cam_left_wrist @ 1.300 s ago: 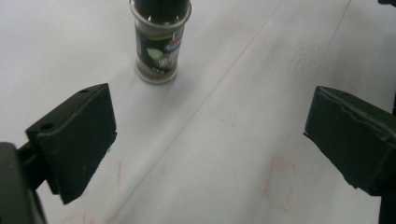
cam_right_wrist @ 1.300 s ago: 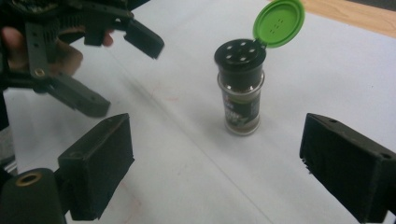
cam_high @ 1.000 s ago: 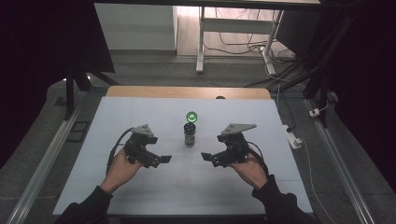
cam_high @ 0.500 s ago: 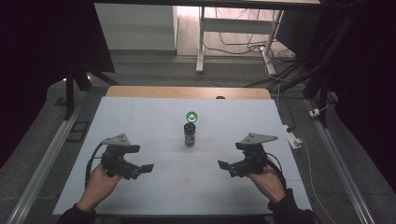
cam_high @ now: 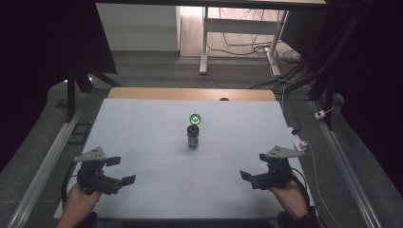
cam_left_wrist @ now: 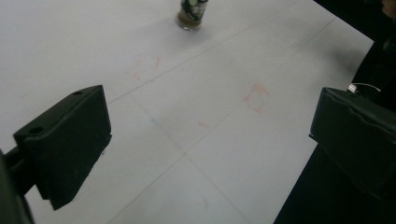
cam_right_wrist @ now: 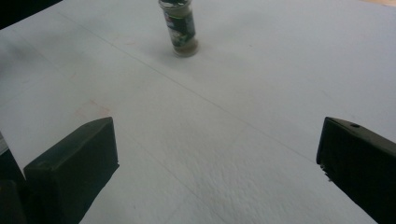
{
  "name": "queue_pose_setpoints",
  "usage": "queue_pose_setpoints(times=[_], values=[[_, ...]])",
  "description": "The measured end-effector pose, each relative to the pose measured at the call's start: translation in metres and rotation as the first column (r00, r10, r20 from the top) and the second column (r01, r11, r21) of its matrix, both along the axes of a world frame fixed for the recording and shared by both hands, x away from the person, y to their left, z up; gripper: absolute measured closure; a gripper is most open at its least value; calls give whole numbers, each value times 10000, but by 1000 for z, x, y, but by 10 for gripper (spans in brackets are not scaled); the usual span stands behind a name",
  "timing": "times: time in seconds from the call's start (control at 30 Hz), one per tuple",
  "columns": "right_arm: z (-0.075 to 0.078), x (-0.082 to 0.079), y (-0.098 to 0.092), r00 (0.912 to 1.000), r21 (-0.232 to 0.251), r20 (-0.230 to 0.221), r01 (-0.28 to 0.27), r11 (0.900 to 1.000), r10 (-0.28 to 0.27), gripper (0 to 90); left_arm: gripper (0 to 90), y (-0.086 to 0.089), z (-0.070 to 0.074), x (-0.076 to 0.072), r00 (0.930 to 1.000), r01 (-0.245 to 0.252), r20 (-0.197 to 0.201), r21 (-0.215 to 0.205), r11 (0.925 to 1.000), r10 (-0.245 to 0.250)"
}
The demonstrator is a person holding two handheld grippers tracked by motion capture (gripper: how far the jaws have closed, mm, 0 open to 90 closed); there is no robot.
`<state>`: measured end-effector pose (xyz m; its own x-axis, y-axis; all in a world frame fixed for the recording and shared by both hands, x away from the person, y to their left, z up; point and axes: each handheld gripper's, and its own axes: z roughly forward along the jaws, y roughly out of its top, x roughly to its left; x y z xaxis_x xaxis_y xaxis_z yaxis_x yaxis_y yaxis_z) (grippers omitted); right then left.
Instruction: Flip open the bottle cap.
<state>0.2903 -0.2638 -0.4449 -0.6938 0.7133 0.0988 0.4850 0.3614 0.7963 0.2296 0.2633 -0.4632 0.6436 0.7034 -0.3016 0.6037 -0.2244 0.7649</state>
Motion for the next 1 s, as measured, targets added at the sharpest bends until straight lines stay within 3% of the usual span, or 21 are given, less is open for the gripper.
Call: queue_pose_setpoints(times=[0.23,0.47,0.73,0.87,1.0], values=[[-3,-13,-27,9975,-51,51,711,9975,-711,0,0,21,-5,-19,9981,-610,-7,-119,9981,610],[-8,-24,-48,9913,-283,-98,1309,9910,-1312,0,0,35,-11,-32,9928,-1191,-127,148,9928,1193],[-12,-35,-57,9856,-822,-330,1626,9833,-1658,0,0,42,-18,-43,9855,-1611,-401,819,9835,1647],[-14,-37,-58,9832,-1024,-418,1729,9796,-1779,0,0,45,-19,-46,9817,-1810,-416,1021,9782,1860],[-14,-37,-58,9827,-1173,-499,1714,9782,-1782,0,0,45,-18,-46,9805,-1846,-486,1033,9774,1903]])
